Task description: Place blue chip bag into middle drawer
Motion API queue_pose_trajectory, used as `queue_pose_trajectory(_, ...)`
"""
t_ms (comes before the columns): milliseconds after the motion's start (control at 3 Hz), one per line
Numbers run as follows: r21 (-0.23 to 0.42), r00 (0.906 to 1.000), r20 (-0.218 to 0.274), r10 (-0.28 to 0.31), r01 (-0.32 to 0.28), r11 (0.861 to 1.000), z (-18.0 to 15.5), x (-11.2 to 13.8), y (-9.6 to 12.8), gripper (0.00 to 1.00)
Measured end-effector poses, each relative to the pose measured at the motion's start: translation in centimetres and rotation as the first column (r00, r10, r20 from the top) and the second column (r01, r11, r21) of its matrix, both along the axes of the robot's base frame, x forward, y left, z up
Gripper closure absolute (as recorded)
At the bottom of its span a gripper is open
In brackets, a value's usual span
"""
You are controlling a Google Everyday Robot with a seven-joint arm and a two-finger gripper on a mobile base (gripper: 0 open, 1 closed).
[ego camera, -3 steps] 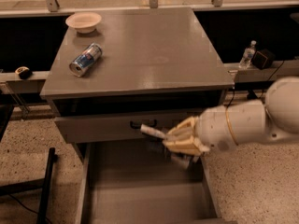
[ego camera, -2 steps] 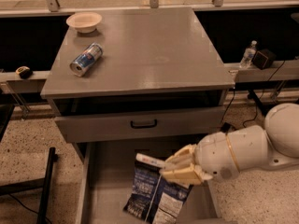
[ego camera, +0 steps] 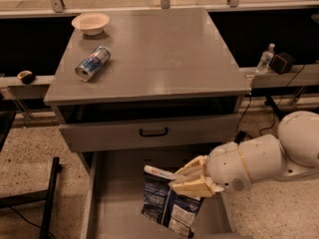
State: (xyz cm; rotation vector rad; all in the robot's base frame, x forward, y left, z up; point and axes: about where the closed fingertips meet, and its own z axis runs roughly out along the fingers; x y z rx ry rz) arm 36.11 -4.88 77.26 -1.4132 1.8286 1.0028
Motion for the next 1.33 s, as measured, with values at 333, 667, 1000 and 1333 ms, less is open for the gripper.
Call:
queue_pose_trajectory(333, 0.003, 0.9925, -0.065, -0.104, 0.104, 0.995, -9.4, 4.1, -2.0, 1.00)
queue_pose_trajectory(667, 0.032, 0.9792, -0.107, -0.173, 0.177, 0.984, -16.4, 8.1, -2.9, 1.00)
queue_pose_trajectory(1000, 0.045, 0.9658, -0.148, -0.213, 0.222, 0.974, -22.4, 11.0, -3.5, 1.00)
queue_pose_trajectory(1333, 0.059, 0.9549, -0.174, -0.240, 0.254, 0.965, -26.4, 12.7, -3.1, 1.00)
